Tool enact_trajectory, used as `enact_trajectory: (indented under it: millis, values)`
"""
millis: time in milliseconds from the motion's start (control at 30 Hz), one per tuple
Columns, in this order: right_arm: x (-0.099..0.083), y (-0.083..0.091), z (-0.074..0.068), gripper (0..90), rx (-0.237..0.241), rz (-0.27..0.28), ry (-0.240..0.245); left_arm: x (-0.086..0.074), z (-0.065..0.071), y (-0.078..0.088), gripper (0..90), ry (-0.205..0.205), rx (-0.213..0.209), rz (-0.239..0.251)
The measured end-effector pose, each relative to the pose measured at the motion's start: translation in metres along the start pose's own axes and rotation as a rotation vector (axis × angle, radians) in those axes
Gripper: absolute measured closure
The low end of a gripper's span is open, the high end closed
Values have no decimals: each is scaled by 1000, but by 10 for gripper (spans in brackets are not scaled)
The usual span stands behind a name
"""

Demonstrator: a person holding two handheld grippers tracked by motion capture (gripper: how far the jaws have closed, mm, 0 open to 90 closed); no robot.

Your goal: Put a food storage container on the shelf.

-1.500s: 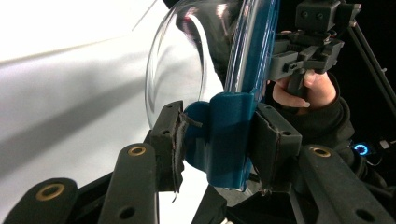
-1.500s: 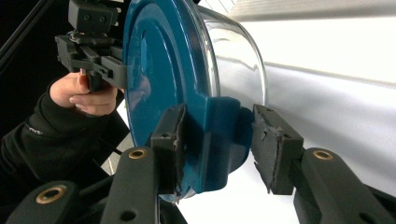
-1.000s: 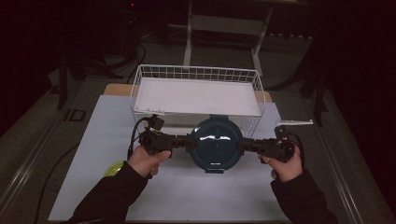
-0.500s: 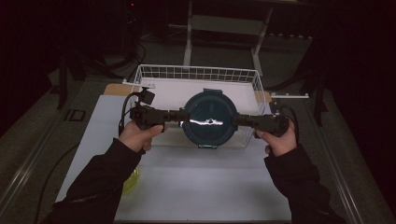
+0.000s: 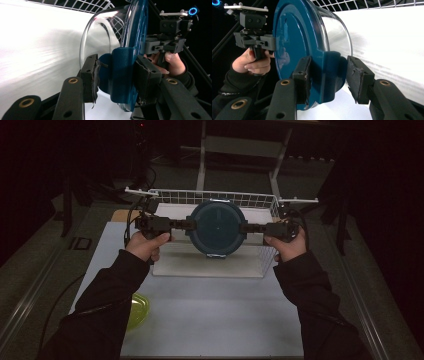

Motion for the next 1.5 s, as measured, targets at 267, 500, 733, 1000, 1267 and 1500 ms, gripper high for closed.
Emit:
enact_trajectory:
  millis: [267,500,733,1000,1267,1500]
  values:
    - [12,-7,-1,551,-20,-8,-27,6,-17,2,561,66,-61,36]
    - [16,-13,6,532,-15,-15,-72,13,-26,0,550,109,-74,57]
    - [21,-19,12,509,-27,-16,-111,18,-36,-3,526,153,-61,72]
    - [28,-27,13,512,-105,-3,-103,21,-43,-6,466,158,-16,76]
    - [30,-28,12,506,-116,-3,-82,24,-35,-3,407,50,75,89]
    - [32,-20,7,495,-166,20,-26,23,-19,5,304,-30,114,112]
Point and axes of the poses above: each handheld gripper's, and its own axes: y roughly backward along the jaws, x roughly out of its top, z roughly to its right, the point moved 4 cm from there along -y, roughly forward along the jaws, and after that the axes turned 11 degrees about -x, right-handed, at the moved point
